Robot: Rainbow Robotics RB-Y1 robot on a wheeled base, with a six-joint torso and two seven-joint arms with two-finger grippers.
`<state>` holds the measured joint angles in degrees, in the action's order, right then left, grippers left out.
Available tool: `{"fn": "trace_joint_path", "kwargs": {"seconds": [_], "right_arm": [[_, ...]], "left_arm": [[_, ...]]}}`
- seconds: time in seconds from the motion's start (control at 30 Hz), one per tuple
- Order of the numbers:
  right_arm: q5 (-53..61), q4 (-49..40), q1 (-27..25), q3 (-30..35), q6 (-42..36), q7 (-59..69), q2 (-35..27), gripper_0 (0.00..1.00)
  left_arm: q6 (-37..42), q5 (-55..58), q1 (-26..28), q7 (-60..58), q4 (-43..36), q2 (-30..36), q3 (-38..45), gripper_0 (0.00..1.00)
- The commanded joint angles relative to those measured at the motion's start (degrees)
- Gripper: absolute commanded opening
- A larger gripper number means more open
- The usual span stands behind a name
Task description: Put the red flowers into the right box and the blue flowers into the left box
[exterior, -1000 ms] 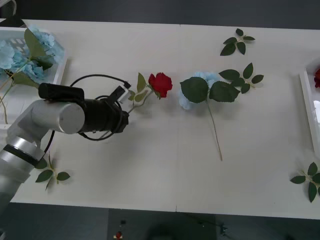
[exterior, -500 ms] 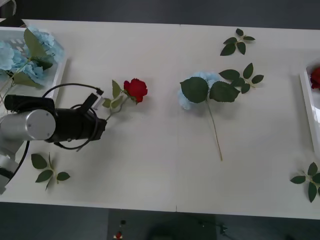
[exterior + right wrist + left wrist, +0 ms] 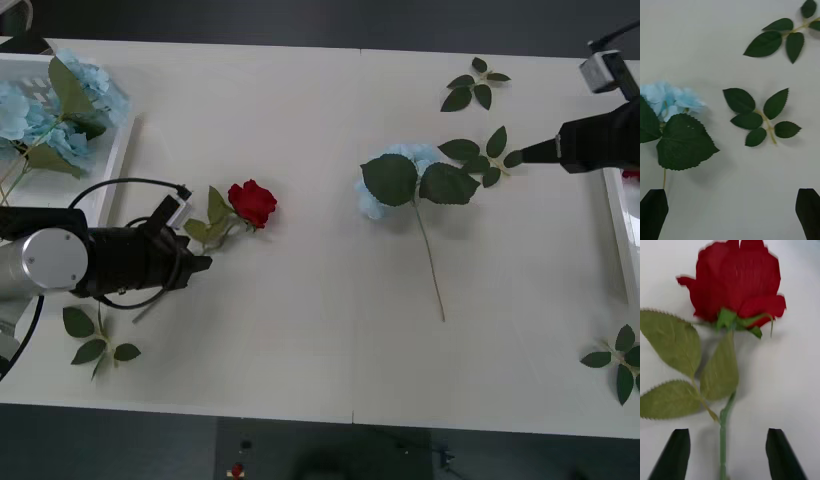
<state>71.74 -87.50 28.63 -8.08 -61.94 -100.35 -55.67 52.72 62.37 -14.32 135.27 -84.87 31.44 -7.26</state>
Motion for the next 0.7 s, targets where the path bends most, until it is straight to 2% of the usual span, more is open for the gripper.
{"fn": "trace_joint_path", "kwargs": {"seconds": [0.03,0.2,0.5,0.7], "right_arm": [[-0.02,-6.81,-2.44,0.69,0.24,-3.10,2.76,1.00],[-1.07,-11.73,-5.16,0.08,0.16,-3.98,6.28,1.00],[-13.20,-11.55,-4.90,-5.37,0.68,-4.24,14.45,1.00],[-20.32,-8.04,-4.11,-5.55,0.68,-3.98,20.43,1.00]], "left_arm": [[-1.22,-0.67,-5.20,0.35,-1.79,0.82,-0.04,1.00],[-1.22,-6.74,-8.27,-0.80,-0.82,-0.50,-2.32,1.00],[-1.39,-10.34,-12.23,-0.97,9.64,-5.86,-4.17,1.00],[-1.39,-15.09,-12.40,-1.32,10.07,-7.71,-5.49,1.00]]}}
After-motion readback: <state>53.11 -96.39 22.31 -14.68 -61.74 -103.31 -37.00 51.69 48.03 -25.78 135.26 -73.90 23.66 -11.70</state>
